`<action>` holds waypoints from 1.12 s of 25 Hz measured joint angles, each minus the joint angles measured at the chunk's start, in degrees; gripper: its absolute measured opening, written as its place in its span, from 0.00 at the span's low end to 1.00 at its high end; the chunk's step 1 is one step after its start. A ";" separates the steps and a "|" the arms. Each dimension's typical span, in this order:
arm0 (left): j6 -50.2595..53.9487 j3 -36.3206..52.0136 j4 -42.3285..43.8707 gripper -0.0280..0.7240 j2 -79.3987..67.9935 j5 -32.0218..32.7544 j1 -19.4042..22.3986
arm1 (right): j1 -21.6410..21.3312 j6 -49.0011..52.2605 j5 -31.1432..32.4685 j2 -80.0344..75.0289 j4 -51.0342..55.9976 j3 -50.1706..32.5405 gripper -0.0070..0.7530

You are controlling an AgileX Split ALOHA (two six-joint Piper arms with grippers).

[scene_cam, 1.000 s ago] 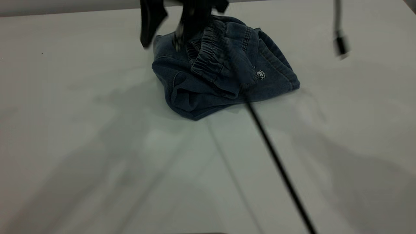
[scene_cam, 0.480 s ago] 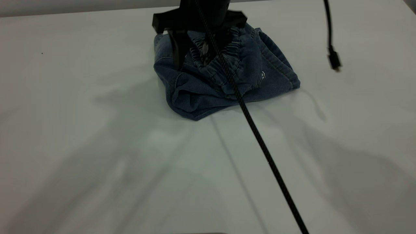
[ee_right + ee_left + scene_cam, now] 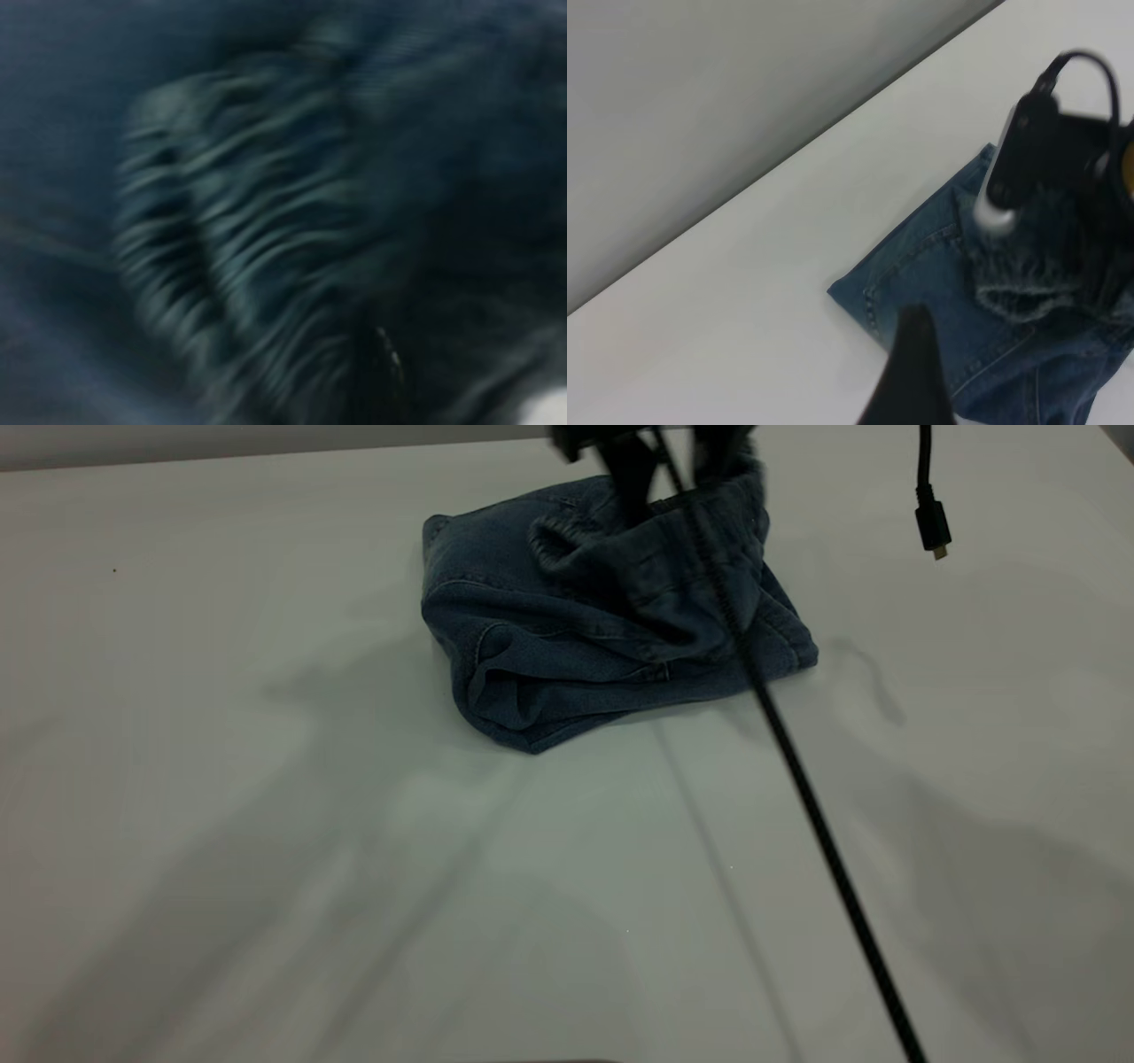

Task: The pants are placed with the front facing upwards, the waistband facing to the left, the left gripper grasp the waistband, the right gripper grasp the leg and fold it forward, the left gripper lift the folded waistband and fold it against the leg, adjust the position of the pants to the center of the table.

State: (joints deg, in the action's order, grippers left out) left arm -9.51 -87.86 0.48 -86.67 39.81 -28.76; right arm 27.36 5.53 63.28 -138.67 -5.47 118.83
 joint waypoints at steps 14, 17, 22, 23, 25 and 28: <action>-0.01 0.00 0.20 0.78 -0.40 1.18 0.00 | -1.67 6.24 2.59 0.05 -12.20 0.27 0.52; -0.01 0.70 0.20 0.78 -0.46 1.23 0.00 | -1.67 3.36 3.24 0.85 -2.97 0.53 0.52; -0.01 1.20 0.20 0.78 -0.87 0.65 0.00 | -1.30 -5.53 3.47 1.75 17.42 2.81 0.52; -0.01 1.24 0.20 0.78 -0.93 0.20 0.00 | -1.18 -7.37 3.42 1.74 21.07 3.04 0.52; -0.01 1.24 0.24 0.78 -0.98 -0.65 0.00 | -0.95 -11.62 3.68 1.60 27.34 3.16 0.52; -0.01 1.24 0.24 0.78 -0.98 -1.35 0.00 | -0.41 -16.10 3.88 0.55 32.81 3.17 0.52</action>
State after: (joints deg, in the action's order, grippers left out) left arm -9.52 -86.62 0.72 -87.65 38.46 -28.76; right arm 26.94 -10.56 67.16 -138.12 27.34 122.00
